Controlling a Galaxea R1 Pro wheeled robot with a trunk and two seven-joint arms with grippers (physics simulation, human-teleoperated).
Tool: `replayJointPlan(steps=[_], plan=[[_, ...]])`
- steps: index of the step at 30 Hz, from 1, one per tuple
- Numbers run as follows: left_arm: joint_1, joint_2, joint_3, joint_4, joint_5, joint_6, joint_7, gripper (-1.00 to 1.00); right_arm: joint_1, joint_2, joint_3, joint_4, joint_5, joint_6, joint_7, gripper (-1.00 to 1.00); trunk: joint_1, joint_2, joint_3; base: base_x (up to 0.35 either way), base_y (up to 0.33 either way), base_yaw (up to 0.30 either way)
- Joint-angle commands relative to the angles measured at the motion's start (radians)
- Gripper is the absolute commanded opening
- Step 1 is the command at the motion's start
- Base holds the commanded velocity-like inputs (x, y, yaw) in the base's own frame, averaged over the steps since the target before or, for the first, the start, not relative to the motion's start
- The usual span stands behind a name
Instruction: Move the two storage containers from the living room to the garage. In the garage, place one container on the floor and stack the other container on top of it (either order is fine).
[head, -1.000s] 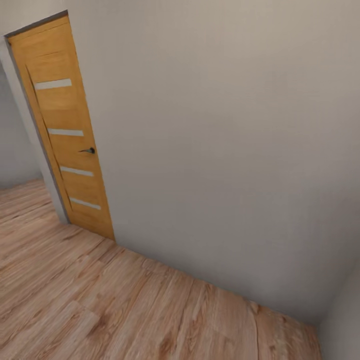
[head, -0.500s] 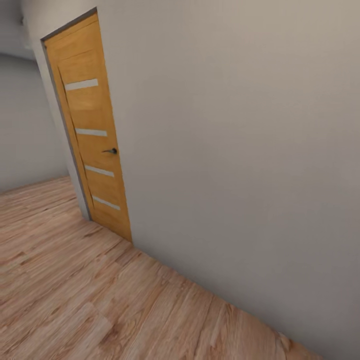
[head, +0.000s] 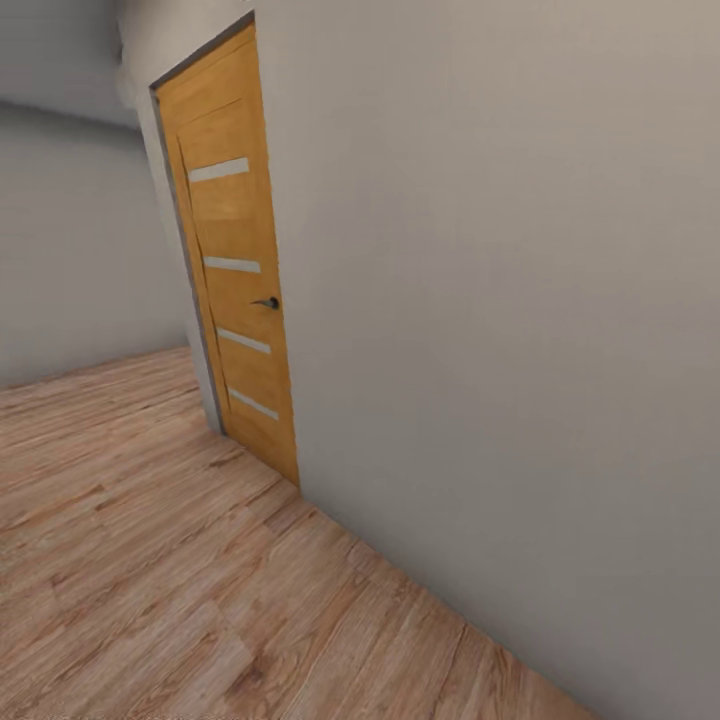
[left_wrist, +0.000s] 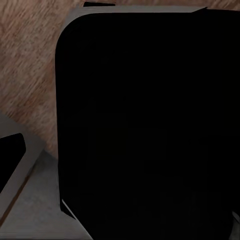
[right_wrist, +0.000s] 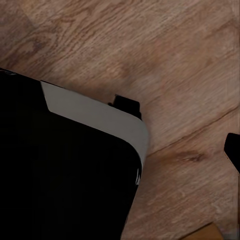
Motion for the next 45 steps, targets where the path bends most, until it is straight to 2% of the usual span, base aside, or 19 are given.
replayJointPlan(steps=[1,11,36,45], plan=[[0.0,0.0,0.0,0.0,0.006,-0.001,0.0,1.0,-0.001,-0.001,0.007,0.003,-0.011,-0.007,0.005,1.0,0.0,0.0,-0.001,0.007,0.0,0.277],[0.0,0.0,0.001,-0.001,0.005,-0.001,0.001,1.0,-0.001,-0.013,0.007,0.003,-0.012,-0.006,0.006,1.0,0.0,0.0,-0.001,0.001,0.0,0.277],[-0.001,-0.002,0.001,-0.002,0.004,-0.001,0.0,1.0,-0.001,-0.012,0.008,0.003,-0.012,-0.006,0.006,1.0,0.0,0.0,-0.001,0.001,0.0,0.276],[0.0,-0.002,0.001,-0.002,0.004,0.0,-0.001,1.0,-0.001,-0.014,0.015,0.003,0.0,-0.006,0.006,1.0,0.0,0.0,-0.001,0.239,0.0,0.065]])
